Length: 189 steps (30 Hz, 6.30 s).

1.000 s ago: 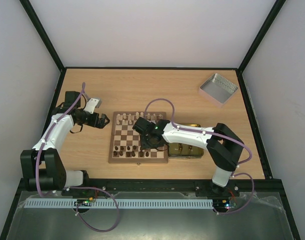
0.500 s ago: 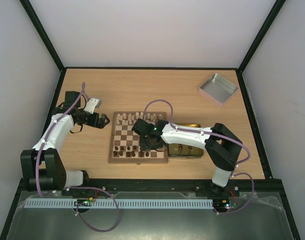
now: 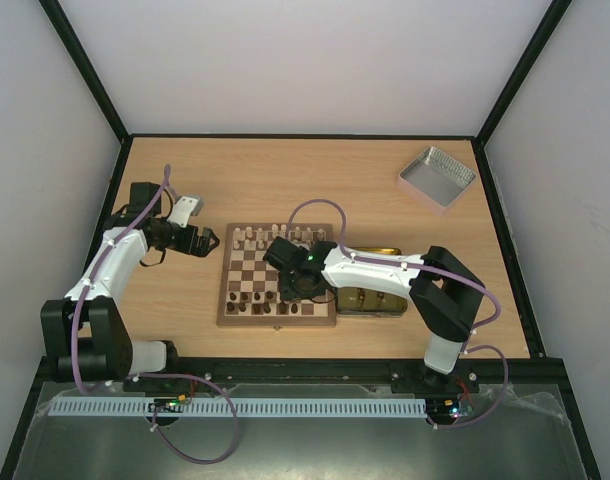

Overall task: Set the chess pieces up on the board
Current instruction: Place the chess piece on the chessboard, then pick up the chess piece from the storage box.

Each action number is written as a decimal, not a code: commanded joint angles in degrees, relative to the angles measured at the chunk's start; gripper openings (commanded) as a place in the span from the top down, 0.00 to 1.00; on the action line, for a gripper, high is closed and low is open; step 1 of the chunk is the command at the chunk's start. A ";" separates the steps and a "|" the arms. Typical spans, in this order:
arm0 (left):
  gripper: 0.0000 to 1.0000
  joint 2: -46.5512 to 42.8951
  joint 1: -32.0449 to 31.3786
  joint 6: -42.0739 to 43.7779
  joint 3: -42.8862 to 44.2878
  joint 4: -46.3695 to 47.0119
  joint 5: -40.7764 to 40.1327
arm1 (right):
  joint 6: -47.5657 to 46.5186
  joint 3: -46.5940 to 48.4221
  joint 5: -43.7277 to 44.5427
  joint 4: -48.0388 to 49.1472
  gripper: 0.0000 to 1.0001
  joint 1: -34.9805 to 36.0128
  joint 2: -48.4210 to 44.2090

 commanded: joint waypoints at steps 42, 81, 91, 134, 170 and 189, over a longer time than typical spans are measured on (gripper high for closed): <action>0.01 -1.26 -0.10 0.02 -0.68 -0.43 0.96 | 1.17 -2.24 1.34 0.48 0.89 0.87 -0.88; 0.01 -1.63 -0.10 0.06 -0.69 -0.29 0.89 | 1.57 -2.60 2.22 -0.88 0.91 0.92 -2.30; 0.01 -1.50 -0.10 0.06 -0.69 -0.35 0.96 | 1.52 -2.57 1.83 -0.30 0.87 1.01 -1.98; 0.01 -1.36 -0.18 0.10 -0.70 -0.43 1.08 | -0.13 -8.08 10.59 -4.94 0.71 -11.57 -15.15; 0.01 -0.48 -0.36 -0.11 -0.51 -0.37 0.75 | -7.81 -22.81 3.09 1.39 0.71 -23.05 -17.87; 0.01 -0.73 -0.36 -0.03 -0.51 -0.44 0.94 | -9.02 -16.98 8.35 -4.76 0.89 -23.05 -17.97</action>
